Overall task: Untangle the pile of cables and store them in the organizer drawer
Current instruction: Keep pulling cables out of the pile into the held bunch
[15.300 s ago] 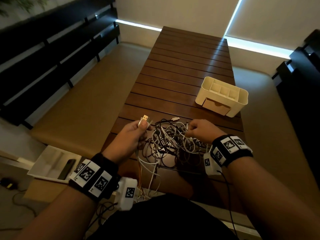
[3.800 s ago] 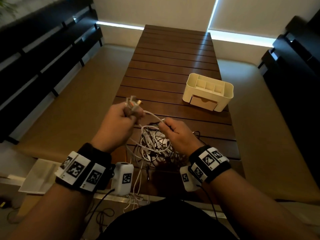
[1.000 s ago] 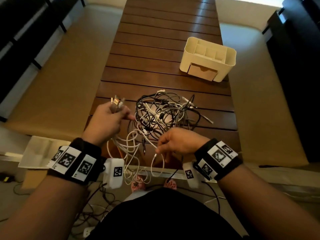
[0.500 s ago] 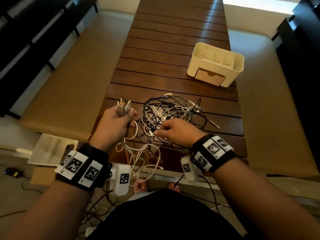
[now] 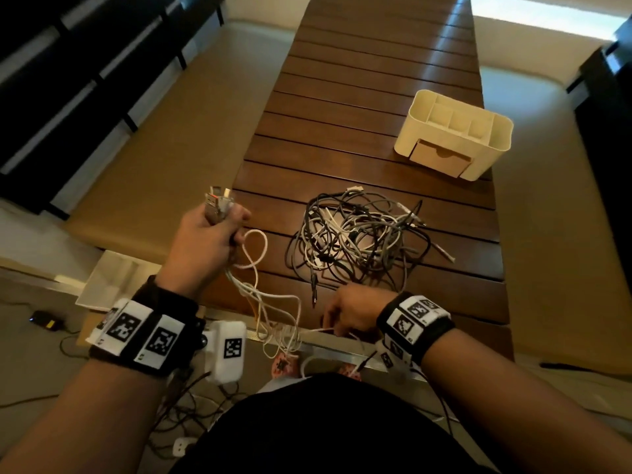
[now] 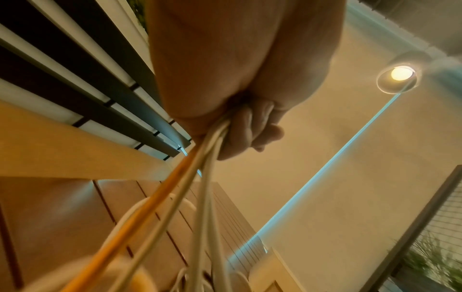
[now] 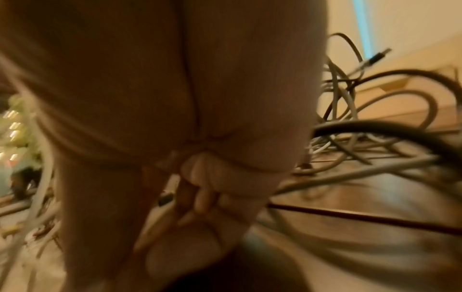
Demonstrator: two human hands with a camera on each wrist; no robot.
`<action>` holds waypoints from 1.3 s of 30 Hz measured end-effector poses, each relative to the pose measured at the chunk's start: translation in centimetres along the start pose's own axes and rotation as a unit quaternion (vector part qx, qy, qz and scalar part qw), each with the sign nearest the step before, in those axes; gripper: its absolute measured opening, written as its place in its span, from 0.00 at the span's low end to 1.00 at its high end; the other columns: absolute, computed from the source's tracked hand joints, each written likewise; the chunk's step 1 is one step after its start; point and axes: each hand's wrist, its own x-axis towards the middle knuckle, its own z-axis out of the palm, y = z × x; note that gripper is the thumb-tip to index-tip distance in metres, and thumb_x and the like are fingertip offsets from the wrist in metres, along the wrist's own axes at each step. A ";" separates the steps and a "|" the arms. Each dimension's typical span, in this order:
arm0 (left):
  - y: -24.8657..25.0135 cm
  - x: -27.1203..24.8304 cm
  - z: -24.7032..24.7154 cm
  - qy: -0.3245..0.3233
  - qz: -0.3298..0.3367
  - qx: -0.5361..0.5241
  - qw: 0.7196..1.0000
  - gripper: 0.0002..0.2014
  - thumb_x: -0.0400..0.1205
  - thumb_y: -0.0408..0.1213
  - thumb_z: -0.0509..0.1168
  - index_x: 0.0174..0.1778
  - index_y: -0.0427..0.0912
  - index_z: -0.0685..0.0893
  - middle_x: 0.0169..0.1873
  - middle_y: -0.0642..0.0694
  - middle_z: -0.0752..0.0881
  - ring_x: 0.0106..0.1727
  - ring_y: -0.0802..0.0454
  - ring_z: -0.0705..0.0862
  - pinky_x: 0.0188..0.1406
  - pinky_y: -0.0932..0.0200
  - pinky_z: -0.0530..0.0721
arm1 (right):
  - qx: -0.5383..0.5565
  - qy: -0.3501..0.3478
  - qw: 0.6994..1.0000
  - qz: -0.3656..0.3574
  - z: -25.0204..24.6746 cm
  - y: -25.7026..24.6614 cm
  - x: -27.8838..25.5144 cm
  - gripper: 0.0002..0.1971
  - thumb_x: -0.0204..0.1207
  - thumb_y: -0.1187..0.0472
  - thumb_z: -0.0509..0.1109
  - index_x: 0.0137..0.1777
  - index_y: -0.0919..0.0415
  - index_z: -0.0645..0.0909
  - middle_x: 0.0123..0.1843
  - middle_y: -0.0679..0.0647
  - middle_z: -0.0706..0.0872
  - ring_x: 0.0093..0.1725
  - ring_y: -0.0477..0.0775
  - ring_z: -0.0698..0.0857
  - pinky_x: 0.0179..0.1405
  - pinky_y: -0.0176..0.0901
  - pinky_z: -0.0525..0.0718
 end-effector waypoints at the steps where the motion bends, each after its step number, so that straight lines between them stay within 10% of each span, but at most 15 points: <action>1: 0.1 0.3 -0.5 0.014 0.008 -0.008 1.000 0.10 0.89 0.41 0.61 0.46 0.44 0.84 0.23 0.54 0.79 0.21 0.62 0.73 0.22 0.65 0.73 | -0.020 -0.003 1.000 -0.002 0.1 0.0 -0.3 0.10 0.77 0.61 0.75 0.56 0.49 0.90 0.55 0.48 0.91 0.54 0.52 0.87 0.52 0.46 0.87; 7: 0.6 0.9 -0.9 0.003 0.011 -0.021 1.000 0.10 0.89 0.42 0.61 0.47 0.43 0.84 0.25 0.52 0.78 0.22 0.59 0.72 0.20 0.64 0.71 | -0.047 0.102 0.993 -0.045 -1.7 -1.0 -1.5 0.11 0.79 0.45 0.72 0.51 0.51 0.88 0.53 0.47 0.85 0.52 0.49 0.82 0.54 0.47 0.84; 13: 1.3 -1.0 1.5 -0.060 0.007 -0.023 0.998 0.10 0.89 0.41 0.60 0.48 0.41 0.83 0.26 0.50 0.77 0.22 0.61 0.74 0.21 0.67 0.74 | 0.094 0.310 0.925 -0.200 -4.0 -3.8 -2.2 0.16 0.78 0.55 0.76 0.65 0.50 0.84 0.62 0.44 0.78 0.57 0.44 0.80 0.60 0.45 0.83; 18: 2.3 -1.4 1.9 -0.095 0.010 -0.080 0.992 0.11 0.85 0.45 0.63 0.50 0.40 0.82 0.26 0.50 0.77 0.23 0.59 0.74 0.24 0.63 0.76 | 0.048 0.284 0.924 -0.252 -4.2 -5.7 -1.7 0.14 0.81 0.52 0.72 0.66 0.49 0.85 0.74 0.43 0.75 0.71 0.46 0.76 0.72 0.50 0.77; 25: 2.3 -1.1 1.3 -0.072 0.014 -0.116 0.990 0.10 0.84 0.45 0.63 0.47 0.41 0.82 0.24 0.52 0.75 0.21 0.58 0.72 0.25 0.60 0.75 | 0.080 0.110 0.982 -0.129 -2.9 -5.4 -3.4 0.15 0.85 0.41 0.63 0.43 0.46 0.85 0.40 0.45 0.90 0.40 0.41 0.89 0.41 0.38 0.80; 30: 2.4 -1.4 2.5 -0.077 0.022 -0.092 0.993 0.10 0.88 0.42 0.60 0.47 0.41 0.82 0.24 0.52 0.75 0.22 0.57 0.73 0.24 0.61 0.76 | 0.083 0.348 0.908 -0.216 -4.9 -4.4 -3.5 0.03 0.79 0.55 0.69 0.46 0.52 0.81 0.47 0.46 0.79 0.46 0.47 0.80 0.45 0.44 0.78; 32: 2.8 -1.5 3.1 -0.089 0.041 -0.087 0.991 0.11 0.88 0.43 0.60 0.47 0.41 0.82 0.25 0.50 0.75 0.24 0.56 0.72 0.25 0.61 0.75 | 0.169 0.372 0.869 -0.278 -5.5 -4.6 -4.1 0.13 0.69 0.57 0.68 0.54 0.51 0.78 0.53 0.47 0.77 0.53 0.47 0.79 0.52 0.43 0.79; 36: 4.5 -2.1 4.7 -0.127 0.086 -0.106 0.982 0.14 0.83 0.48 0.62 0.47 0.39 0.80 0.26 0.49 0.75 0.26 0.54 0.74 0.26 0.59 0.76 | 0.303 0.215 0.870 -0.325 -5.1 -6.3 -4.1 0.40 0.64 0.57 0.74 0.78 0.43 0.65 0.69 0.49 0.80 0.68 0.54 0.83 0.68 0.54 0.84; 39: 6.1 -2.1 5.1 -0.123 0.112 -0.117 0.979 0.13 0.82 0.49 0.62 0.46 0.41 0.80 0.25 0.50 0.74 0.25 0.56 0.72 0.26 0.61 0.75 | 0.266 0.155 0.909 -0.280 -3.6 -7.1 -3.1 0.16 0.72 0.58 0.74 0.58 0.43 0.80 0.52 0.46 0.88 0.53 0.50 0.89 0.62 0.61 0.86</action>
